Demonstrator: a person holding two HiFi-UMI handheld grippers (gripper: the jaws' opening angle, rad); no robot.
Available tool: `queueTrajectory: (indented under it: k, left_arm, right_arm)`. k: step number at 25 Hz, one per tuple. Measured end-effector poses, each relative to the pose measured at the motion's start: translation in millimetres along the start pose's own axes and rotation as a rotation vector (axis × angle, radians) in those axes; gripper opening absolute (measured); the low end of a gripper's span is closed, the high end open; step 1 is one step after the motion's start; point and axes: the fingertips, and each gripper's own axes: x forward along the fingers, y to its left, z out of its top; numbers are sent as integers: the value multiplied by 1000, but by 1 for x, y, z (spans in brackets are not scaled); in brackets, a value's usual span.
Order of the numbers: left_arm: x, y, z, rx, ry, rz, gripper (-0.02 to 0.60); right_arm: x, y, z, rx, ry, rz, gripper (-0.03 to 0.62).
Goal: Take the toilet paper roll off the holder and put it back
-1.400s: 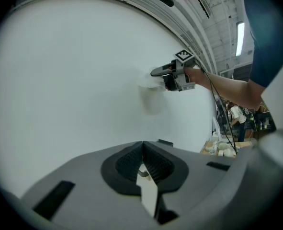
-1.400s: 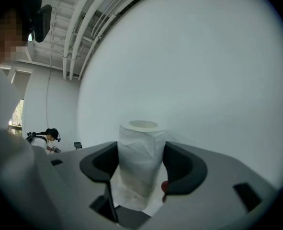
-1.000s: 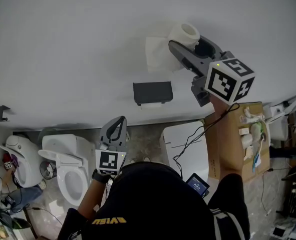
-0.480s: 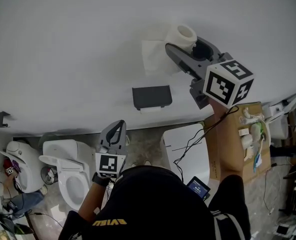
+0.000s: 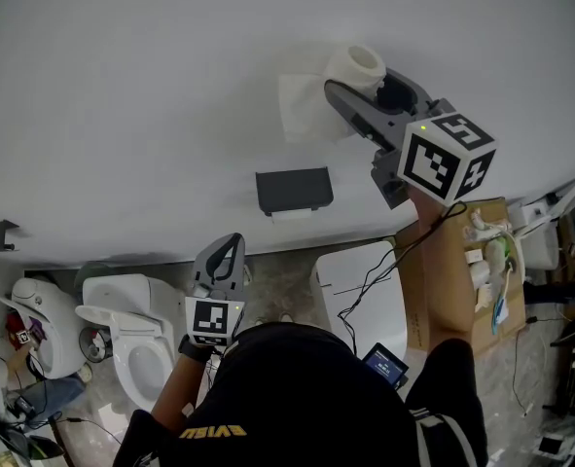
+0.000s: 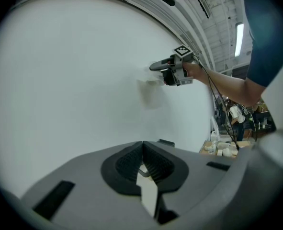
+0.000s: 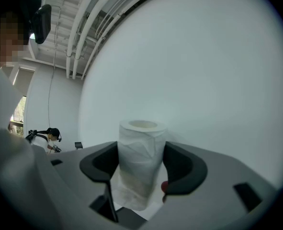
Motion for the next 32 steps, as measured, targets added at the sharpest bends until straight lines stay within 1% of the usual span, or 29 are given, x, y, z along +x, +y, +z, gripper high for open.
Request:
queueTrajectory:
  k: [7, 18, 23, 26, 32]
  left_arm:
    - [-1, 0, -2, -17, 3, 3, 11]
    - [1, 3, -1, -9, 2, 2, 11]
    - [3, 3, -2, -9, 1, 1, 11]
    - [3, 2, -3, -10, 6, -4, 11]
    - [4, 2, -3, -7, 1, -5, 11]
  right_arm:
    - [1, 1, -1, -3, 3, 4, 279]
    - [6, 2, -2, -10, 10, 7, 279]
    - [9, 2, -7, -8, 13, 10, 279]
    - [9, 3, -9, -23, 4, -1, 279]
    - [14, 6, -21, -33, 23, 2, 279]
